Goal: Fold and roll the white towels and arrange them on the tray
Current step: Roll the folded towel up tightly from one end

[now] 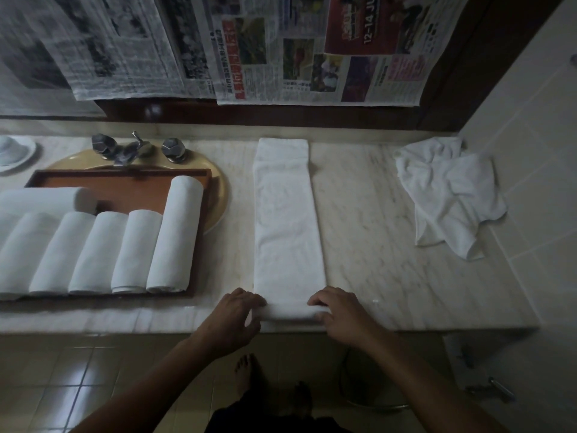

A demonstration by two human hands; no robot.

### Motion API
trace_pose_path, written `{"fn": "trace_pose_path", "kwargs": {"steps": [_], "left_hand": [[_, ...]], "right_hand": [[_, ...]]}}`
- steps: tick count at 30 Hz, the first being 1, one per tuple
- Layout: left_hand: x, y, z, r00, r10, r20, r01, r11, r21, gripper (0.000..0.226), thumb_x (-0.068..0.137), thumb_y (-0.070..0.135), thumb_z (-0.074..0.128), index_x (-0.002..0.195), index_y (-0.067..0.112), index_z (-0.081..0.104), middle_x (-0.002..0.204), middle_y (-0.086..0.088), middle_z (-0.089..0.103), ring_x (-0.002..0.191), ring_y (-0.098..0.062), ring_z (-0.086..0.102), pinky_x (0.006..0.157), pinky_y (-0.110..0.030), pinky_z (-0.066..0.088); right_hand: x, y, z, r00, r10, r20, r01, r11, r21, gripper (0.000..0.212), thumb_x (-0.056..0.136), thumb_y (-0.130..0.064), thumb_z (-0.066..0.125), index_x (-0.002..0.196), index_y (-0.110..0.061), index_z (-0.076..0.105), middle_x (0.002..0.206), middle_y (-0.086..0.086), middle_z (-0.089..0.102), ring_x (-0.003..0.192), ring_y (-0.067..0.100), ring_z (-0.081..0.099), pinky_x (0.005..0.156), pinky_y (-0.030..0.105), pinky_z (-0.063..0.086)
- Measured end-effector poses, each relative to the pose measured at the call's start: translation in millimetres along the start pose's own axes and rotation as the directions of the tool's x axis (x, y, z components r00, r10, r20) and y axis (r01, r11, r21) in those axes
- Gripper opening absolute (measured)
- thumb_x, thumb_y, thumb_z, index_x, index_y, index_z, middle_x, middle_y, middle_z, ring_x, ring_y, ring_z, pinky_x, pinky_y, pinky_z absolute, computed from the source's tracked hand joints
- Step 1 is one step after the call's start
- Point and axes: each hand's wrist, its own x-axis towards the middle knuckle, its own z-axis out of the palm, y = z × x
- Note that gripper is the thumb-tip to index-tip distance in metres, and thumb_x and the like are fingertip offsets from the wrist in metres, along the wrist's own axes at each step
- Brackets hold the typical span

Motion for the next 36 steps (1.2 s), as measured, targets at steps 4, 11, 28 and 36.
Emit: {"fn": "trace_pose_path", "kwargs": {"steps": [4, 11, 28, 36], "left_hand": [[6.7, -0.1, -7.4, 0.975, -0.218, 0.034, 0.219, 0.937, -0.272, 0.018, 0.092, 0.025, 0.071, 0.109, 0.029, 0.072, 0.097, 0.020, 0.070, 0.088, 0.005, 0.064, 0.074, -0.018, 0.049], [17.5, -3.6, -8.3, 0.909, -0.402, 0.112, 0.406, 0.788, -0.462, 0.013, 0.095, 0.025, 0.070, 0.105, 0.026, 0.078, 0.092, 0.004, 0.076, 0.079, -0.006, 0.070, 0.074, -0.032, 0.059], [3.9, 13.2, 27.6, 0.967, 0.074, -0.243, -0.038, 0.988, 0.150, 0.033, 0.093, 0.029, 0.059, 0.124, 0.019, 0.065, 0.122, 0.002, 0.062, 0.106, -0.019, 0.057, 0.088, -0.036, 0.050], [21.2, 1.1, 16.6, 0.985, 0.063, -0.159, -0.032, 0.981, 0.191, 0.058, 0.073, 0.005, 0.078, 0.128, 0.017, 0.062, 0.121, -0.001, 0.065, 0.102, -0.024, 0.062, 0.083, -0.039, 0.052]], "right_hand": [[7.8, 1.9, -7.8, 0.997, 0.078, -0.009, -0.076, 0.988, 0.134, 0.019, 0.097, -0.021, 0.066, 0.116, -0.027, 0.070, 0.117, -0.011, 0.069, 0.110, 0.003, 0.061, 0.095, 0.023, 0.050], [17.9, -4.4, 3.3, 0.957, 0.094, -0.274, -0.057, 0.989, 0.138, 0.018, 0.095, -0.014, 0.068, 0.105, -0.024, 0.078, 0.102, -0.006, 0.063, 0.098, 0.010, 0.056, 0.085, 0.025, 0.049], [-2.6, -1.3, 43.3, 0.905, -0.186, -0.383, 0.107, 0.970, -0.217, 0.043, 0.092, -0.007, 0.061, 0.135, -0.012, 0.060, 0.135, 0.008, 0.057, 0.123, 0.030, 0.053, 0.100, 0.045, 0.050], [9.7, 4.8, 36.6, 0.937, -0.187, -0.296, 0.104, 0.956, -0.275, 0.060, 0.087, 0.002, 0.049, 0.145, -0.014, 0.055, 0.141, 0.009, 0.059, 0.130, 0.030, 0.052, 0.105, 0.044, 0.050]]}}
